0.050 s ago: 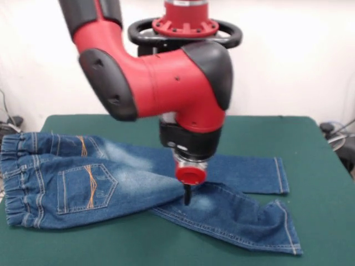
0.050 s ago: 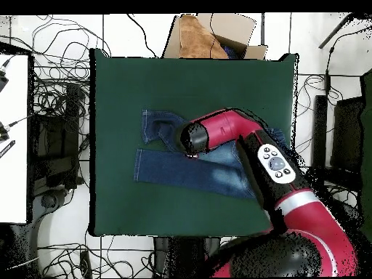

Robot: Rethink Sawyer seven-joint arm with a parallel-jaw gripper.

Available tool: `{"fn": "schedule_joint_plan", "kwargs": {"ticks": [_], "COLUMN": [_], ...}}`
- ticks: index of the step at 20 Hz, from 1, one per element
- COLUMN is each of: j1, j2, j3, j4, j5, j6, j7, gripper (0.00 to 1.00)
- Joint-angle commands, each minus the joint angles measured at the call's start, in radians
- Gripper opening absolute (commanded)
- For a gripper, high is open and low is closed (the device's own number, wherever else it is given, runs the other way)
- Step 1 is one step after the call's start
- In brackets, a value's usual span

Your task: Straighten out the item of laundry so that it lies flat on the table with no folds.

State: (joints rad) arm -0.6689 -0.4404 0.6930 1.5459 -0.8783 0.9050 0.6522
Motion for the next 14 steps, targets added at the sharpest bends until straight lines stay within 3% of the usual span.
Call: {"fn": "schedule_joint_plan", "kwargs": {"ticks": [1, 10, 14], "j1": [-0.023, -0.043, -0.015], "j2": [-0.059, -0.089, -0.045], "j3": [0.092, 0.119, 0.083], "j4": [0.071, 0.081, 0.054], "j5": [0.011, 0.042, 0.062], "j6": [-0.112, -0.123, -0.014], "j7": [-0.122, -0.125, -0.145], "gripper": [1.00, 1.00, 1.00]}}
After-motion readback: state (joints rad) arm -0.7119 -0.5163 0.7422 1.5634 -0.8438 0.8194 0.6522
